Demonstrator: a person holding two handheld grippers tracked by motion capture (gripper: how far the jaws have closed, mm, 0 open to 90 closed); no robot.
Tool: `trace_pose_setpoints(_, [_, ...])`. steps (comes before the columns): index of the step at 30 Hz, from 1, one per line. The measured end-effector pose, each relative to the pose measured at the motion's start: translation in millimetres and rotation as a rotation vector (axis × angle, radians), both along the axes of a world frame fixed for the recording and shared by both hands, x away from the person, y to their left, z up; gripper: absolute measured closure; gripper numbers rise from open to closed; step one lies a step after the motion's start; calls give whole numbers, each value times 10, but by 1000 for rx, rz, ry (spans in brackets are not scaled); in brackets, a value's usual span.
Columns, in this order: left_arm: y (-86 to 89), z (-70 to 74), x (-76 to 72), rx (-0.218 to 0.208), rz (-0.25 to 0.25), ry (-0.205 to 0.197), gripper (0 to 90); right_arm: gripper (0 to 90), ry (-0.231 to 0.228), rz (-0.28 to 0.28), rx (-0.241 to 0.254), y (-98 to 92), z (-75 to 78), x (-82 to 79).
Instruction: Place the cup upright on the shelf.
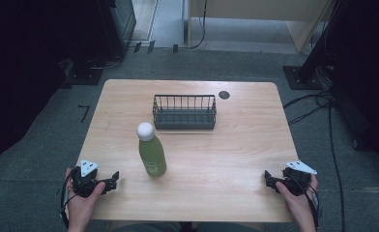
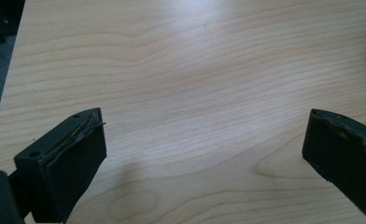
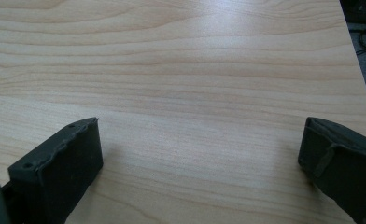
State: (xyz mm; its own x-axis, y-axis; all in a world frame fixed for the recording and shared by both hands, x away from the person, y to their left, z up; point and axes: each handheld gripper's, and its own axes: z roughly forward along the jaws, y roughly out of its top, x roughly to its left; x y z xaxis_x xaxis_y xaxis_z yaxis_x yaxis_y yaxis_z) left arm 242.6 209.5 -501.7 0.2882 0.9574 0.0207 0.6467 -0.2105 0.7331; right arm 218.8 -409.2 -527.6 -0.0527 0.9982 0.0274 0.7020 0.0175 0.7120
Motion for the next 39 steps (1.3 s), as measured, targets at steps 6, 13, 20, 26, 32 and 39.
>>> trace_pose_setpoints(6, [-128,47,-22,-8,-26,-16,0,0,0,0,0,0,0,0])
trace_pose_setpoints(13, [-247,116,-55,-35,-69,-28,0,0,0,0,0,0,0,0])
trace_pose_setpoints(20, [-410,200,-106,-75,-130,-36,0,0,0,0,0,0,0,0])
trace_pose_setpoints(26, [-555,251,-136,-100,-171,-40,1,0,0,0,0,0,0,0])
trace_pose_setpoints(32, [-655,273,-149,-122,-193,-39,0,0,0,-1,0,1,0,0])
trace_pose_setpoints(39, [-731,302,-155,-141,-215,-39,0,0,-1,0,0,1,-1,-1])
